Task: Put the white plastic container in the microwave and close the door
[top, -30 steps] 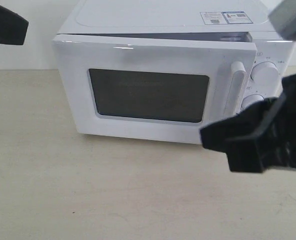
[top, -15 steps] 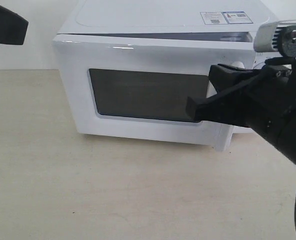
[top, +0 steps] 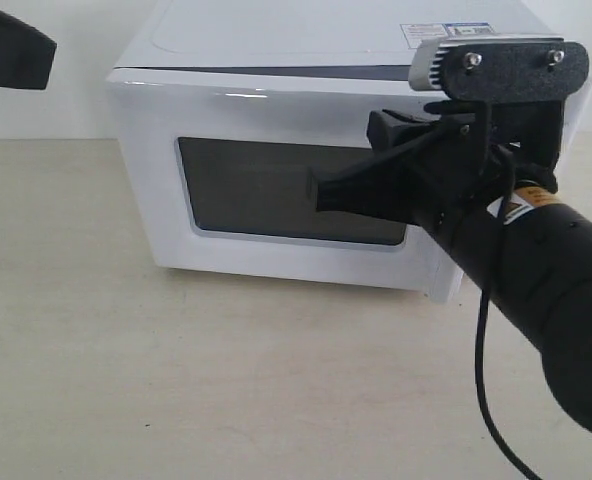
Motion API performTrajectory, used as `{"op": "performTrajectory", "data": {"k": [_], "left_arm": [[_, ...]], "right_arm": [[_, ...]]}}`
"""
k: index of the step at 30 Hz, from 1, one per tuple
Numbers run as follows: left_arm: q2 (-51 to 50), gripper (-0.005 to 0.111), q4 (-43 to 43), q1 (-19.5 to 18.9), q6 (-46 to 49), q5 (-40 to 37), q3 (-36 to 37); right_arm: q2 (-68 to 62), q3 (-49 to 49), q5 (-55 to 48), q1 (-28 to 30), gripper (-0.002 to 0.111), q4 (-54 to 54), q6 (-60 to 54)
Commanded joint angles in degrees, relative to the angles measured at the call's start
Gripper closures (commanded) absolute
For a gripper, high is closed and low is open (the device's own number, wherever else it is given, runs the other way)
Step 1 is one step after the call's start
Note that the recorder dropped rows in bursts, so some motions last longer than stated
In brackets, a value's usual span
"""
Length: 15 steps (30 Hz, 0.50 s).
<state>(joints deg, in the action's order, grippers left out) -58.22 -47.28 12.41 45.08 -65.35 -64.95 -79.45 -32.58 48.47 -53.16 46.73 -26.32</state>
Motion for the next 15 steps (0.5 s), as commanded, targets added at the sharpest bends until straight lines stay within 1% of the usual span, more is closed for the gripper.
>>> {"op": "performTrajectory", "data": {"k": [1,4,15], "left_arm": [[0.4,0.102,-0.4,0.1,1.3,5.0,-0.4],[0.4,0.102,-1.4,0.1,0.5,8.1,-0.4],[0.4,0.102,-2.4,0.1,0.5,9.7,-0.4]], "right_arm": [[-2.7,-1.6,2.6,0.0,0.108,2.9,0.0],[-4.2,-2.7,3.8,0.0,0.108,2.9,-1.2],[-7.8,-4.8,6.8,0.0,0.108,4.8,-1.2]]}}
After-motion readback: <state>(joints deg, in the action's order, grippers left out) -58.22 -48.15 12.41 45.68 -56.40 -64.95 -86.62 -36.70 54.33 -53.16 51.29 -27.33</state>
